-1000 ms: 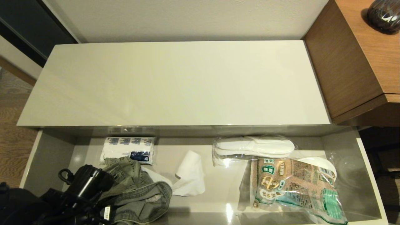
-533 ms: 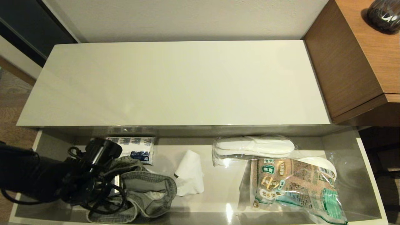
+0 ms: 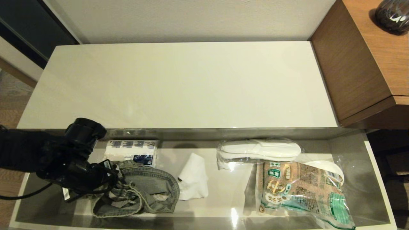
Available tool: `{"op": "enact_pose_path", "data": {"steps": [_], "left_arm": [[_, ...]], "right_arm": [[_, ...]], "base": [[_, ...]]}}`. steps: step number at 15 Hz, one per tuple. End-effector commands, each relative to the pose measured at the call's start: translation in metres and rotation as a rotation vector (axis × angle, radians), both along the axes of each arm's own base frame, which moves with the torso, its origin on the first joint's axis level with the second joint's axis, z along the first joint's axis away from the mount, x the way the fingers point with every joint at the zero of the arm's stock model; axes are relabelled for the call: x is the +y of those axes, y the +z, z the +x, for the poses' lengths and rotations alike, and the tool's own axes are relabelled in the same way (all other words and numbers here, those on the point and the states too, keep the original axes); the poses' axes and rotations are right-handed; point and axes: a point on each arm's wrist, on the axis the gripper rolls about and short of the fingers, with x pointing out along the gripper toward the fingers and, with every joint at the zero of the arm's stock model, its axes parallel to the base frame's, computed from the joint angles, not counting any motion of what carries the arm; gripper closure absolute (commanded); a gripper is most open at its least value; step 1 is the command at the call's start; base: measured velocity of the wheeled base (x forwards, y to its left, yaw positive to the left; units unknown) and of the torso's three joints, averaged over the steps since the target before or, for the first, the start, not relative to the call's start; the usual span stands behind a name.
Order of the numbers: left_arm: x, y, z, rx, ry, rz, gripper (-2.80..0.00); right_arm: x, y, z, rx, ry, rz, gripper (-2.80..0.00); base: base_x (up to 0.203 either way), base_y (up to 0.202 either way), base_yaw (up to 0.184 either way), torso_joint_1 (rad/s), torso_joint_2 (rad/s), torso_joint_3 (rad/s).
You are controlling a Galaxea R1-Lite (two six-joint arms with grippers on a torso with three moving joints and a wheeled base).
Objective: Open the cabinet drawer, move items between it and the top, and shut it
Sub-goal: Put the shorts in the drawer, then close the drawer
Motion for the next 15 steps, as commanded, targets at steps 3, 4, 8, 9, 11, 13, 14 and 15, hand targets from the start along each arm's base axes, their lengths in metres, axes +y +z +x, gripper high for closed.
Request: {"op": "enact_pose_path", "data": {"steps": [3,4,8,9,11,13,14,15], "left_arm": [[0.014,0.053,-0.049,-0.149,-0.043,-0.192,-2.8],[0.016,0.063,-0.064,-0.178,-0.068,-0.238,-2.8],[0.019,0.095,-0.15,-0.299,-0.192,-0.263,0.0],[0.02,0.096,-0.175,-0.31,-0.23,-0.247,0.0],[0.022,0.089,-0.223,-0.303,-0.319,-0.188,0.0],[0.024,0.072,-0.264,-0.175,-0.388,-0.151,0.0],[0.025,0.062,-0.282,-0.099,-0.397,-0.15,0.0],[0.026,0.051,-0.289,-0.032,-0.391,-0.142,0.0]], "right_arm": [[0.0,0.0,0.0,-0.001,-0.001,0.001,0.0],[0.0,0.0,0.0,0.0,-0.001,0.001,0.0],[0.0,0.0,0.0,0.002,-0.001,0.001,0.0],[0.0,0.0,0.0,0.001,-0.001,0.001,0.0],[0.0,0.0,0.0,0.001,-0.001,0.001,0.0],[0.0,0.0,0.0,0.001,-0.001,0.001,0.0],[0.0,0.0,0.0,0.002,-0.001,0.001,0.0],[0.0,0.0,0.0,0.001,-0.001,0.001,0.0]], "base": [[0.0,0.0,0.0,0.0,0.0,0.0],[0.0,0.0,0.0,0.0,0.0,0.0],[0.0,0.0,0.0,0.0,0.0,0.0],[0.0,0.0,0.0,0.0,0.0,0.0],[0.0,0.0,0.0,0.0,0.0,0.0],[0.0,0.0,0.0,0.0,0.0,0.0],[0.0,0.0,0.0,0.0,0.0,0.0],[0.0,0.0,0.0,0.0,0.0,0.0]]}}
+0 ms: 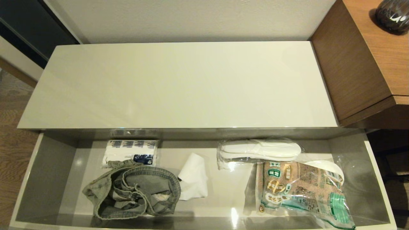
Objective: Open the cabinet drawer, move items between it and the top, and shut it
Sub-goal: Close the drawer
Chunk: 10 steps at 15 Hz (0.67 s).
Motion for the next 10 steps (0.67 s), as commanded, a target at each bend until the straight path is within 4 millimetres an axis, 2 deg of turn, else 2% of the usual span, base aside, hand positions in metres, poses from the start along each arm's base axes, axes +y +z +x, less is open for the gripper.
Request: {"op": "enact_pose_path", "data": {"steps": [1,2,4,7,10], "left_arm": [[0.003,-0.031,-0.033,0.13,0.014,0.049,0.0],[0.003,-0.04,-0.034,0.18,0.028,0.085,0.0],[0.004,-0.046,-0.031,0.177,0.05,0.127,0.0],[0.005,-0.087,-0.014,0.224,0.105,0.198,0.0],[0.005,-0.085,0.018,0.235,0.2,0.192,0.0]], "right_arm": [[0.0,0.0,0.0,0.001,0.0,0.001,0.0],[0.0,0.0,0.0,0.001,0.0,0.001,0.0],[0.0,0.0,0.0,0.0,0.0,0.001,0.0],[0.0,0.0,0.0,0.003,0.0,0.001,0.0],[0.0,0.0,0.0,0.002,0.0,0.001,0.0]], "base": [[0.0,0.0,0.0,0.0,0.0,0.0],[0.0,0.0,0.0,0.0,0.0,0.0],[0.0,0.0,0.0,0.0,0.0,0.0],[0.0,0.0,0.0,0.0,0.0,0.0],[0.0,0.0,0.0,0.0,0.0,0.0]]}}
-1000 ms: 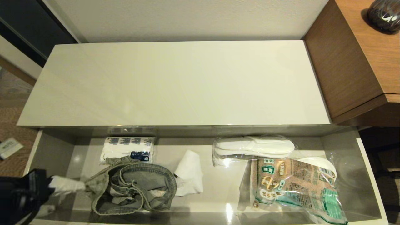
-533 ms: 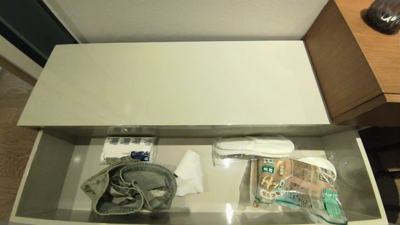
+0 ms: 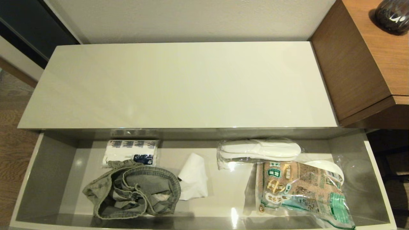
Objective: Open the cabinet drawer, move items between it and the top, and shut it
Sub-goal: Close the drawer
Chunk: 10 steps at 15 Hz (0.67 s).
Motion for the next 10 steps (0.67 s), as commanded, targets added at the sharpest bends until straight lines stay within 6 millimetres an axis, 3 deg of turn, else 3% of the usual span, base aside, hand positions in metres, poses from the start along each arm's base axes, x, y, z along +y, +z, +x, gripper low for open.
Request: {"op": "enact_pose_path", "data": {"steps": [1,3,7,10], "left_arm": [[0.001,0.001,0.029,0.076,0.051,-0.018,0.0],[0.002,0.001,0.052,0.11,0.083,-0.019,0.0],[0.004,-0.002,0.078,0.221,0.236,-0.04,0.0],[0.005,0.007,0.095,0.262,0.32,-0.054,0.0]], "right_arm": [[0.0,0.0,0.0,0.002,0.0,0.001,0.0],[0.0,0.0,0.0,0.004,0.0,0.001,0.0],[0.0,0.0,0.0,0.002,0.0,0.001,0.0],[0.0,0.0,0.0,0.002,0.001,0.001,0.0]], "base": [[0.0,0.0,0.0,0.0,0.0,0.0],[0.0,0.0,0.0,0.0,0.0,0.0],[0.0,0.0,0.0,0.0,0.0,0.0],[0.0,0.0,0.0,0.0,0.0,0.0]]}}
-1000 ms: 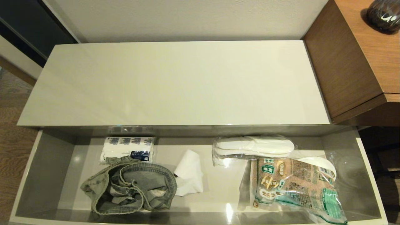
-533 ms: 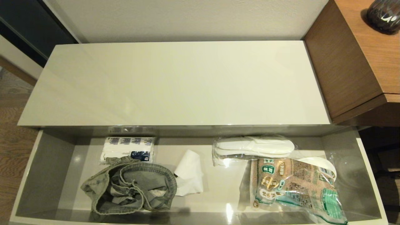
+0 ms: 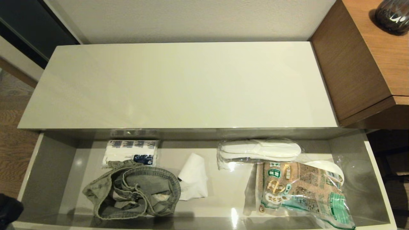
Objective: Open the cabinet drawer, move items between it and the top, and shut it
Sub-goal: Close the drawer
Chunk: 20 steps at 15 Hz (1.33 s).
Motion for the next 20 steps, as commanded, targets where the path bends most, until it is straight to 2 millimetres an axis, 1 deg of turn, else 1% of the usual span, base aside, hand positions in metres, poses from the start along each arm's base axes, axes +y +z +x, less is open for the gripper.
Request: {"op": "enact_pose_path", "data": {"steps": [1,3,4,6,8,10,12,13,14,15,17,20], "left_arm": [[0.001,0.005,0.02,0.084,0.058,-0.01,0.0],[0.0,0.007,0.021,0.088,0.065,-0.014,0.0],[-0.001,0.014,0.023,0.084,0.068,-0.015,0.0],[-0.002,0.023,0.017,0.153,0.07,-0.011,0.0],[-0.002,0.025,0.017,0.138,0.069,-0.008,0.0],[-0.002,0.027,0.017,0.086,0.064,0.002,0.0],[-0.004,0.031,0.02,-0.088,0.022,0.015,0.0],[-0.005,0.03,0.02,-0.073,-0.001,0.03,0.0],[-0.007,0.026,0.024,-0.005,-0.027,0.045,0.0],[-0.01,0.021,0.031,0.102,-0.062,0.06,0.0],[-0.018,0.02,0.035,0.229,-0.148,0.083,0.0],[-0.035,0.018,0.037,0.264,-0.28,0.044,0.0]], "right_arm": [[0.0,0.0,0.0,0.003,0.0,0.001,0.0],[0.0,0.0,0.0,0.003,0.0,0.001,0.0],[0.0,0.0,0.0,0.003,0.0,0.001,0.0],[0.0,0.0,0.0,0.001,0.0,0.001,0.0],[0.0,0.0,0.0,0.0,0.0,0.001,0.0],[0.0,0.0,0.0,0.003,0.0,0.001,0.0],[0.0,0.0,0.0,0.003,0.0,0.001,0.0],[0.0,0.0,0.0,0.001,0.0,0.001,0.0],[0.0,0.0,0.0,0.001,0.0,0.001,0.0],[0.0,0.0,0.0,0.002,0.0,0.001,0.0],[0.0,0.0,0.0,0.0,0.0,0.001,0.0],[0.0,0.0,0.0,0.003,0.0,0.001,0.0]], "base": [[0.0,0.0,0.0,0.0,0.0,0.0],[0.0,0.0,0.0,0.0,0.0,0.0],[0.0,0.0,0.0,0.0,0.0,0.0],[0.0,0.0,0.0,0.0,0.0,0.0],[0.0,0.0,0.0,0.0,0.0,0.0],[0.0,0.0,0.0,0.0,0.0,0.0],[0.0,0.0,0.0,0.0,0.0,0.0],[0.0,0.0,0.0,0.0,0.0,0.0],[0.0,0.0,0.0,0.0,0.0,0.0],[0.0,0.0,0.0,0.0,0.0,0.0],[0.0,0.0,0.0,0.0,0.0,0.0],[0.0,0.0,0.0,0.0,0.0,0.0]]}}
